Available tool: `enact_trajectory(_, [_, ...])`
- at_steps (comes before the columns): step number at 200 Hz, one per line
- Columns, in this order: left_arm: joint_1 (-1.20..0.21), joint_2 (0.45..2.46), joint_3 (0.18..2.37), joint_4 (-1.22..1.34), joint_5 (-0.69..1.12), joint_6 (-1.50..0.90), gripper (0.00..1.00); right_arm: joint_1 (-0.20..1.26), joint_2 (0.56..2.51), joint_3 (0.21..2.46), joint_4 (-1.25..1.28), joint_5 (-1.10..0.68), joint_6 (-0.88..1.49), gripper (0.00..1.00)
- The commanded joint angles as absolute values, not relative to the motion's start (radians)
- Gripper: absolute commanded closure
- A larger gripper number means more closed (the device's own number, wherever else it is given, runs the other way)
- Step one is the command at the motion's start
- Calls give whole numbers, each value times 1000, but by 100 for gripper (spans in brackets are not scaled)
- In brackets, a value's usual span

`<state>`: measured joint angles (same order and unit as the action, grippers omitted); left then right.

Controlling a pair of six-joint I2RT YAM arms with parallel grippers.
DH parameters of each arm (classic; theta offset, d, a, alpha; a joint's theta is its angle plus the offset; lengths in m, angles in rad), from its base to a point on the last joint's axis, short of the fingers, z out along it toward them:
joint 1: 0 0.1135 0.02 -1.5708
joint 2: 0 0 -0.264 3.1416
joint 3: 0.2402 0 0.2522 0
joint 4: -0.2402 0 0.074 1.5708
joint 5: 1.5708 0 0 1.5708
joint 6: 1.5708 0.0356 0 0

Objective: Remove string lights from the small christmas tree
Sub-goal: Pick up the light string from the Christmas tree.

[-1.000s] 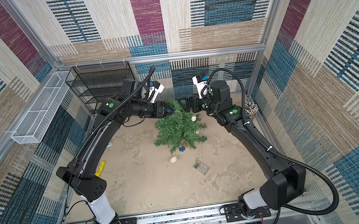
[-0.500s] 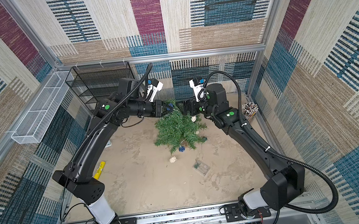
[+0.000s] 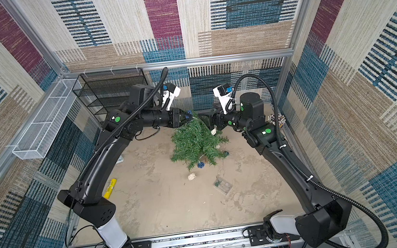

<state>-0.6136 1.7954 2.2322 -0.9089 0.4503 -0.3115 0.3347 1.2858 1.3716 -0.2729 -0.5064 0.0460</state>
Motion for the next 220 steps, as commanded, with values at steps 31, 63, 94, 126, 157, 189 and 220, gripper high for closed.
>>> enact_trajectory(31, [-625,1795,2250,-867,461,-257,74,348,1339,1379,-241,-562,-14,18])
enact_trajectory(63, [-632,1795,2247,-867,467,-252,74,349,1350,1381,-209,-540,-15,22])
enact_trajectory(94, [-636,1792,2246,-868,469,-247,74,349,1355,1380,-189,-532,-18,32])
enact_trajectory(126, [-639,1789,2249,-867,475,-245,74,352,1350,1368,-161,-541,-18,48])
enact_trajectory(157, [-644,1787,2246,-861,477,-244,74,360,1342,1351,-134,-554,-21,61])
enact_trajectory(189, [-645,1789,2241,-859,476,-248,74,370,1330,1333,-121,-558,-28,75])
enact_trajectory(220, [-649,1787,2241,-849,476,-252,72,375,1308,1306,-95,-560,-25,95])
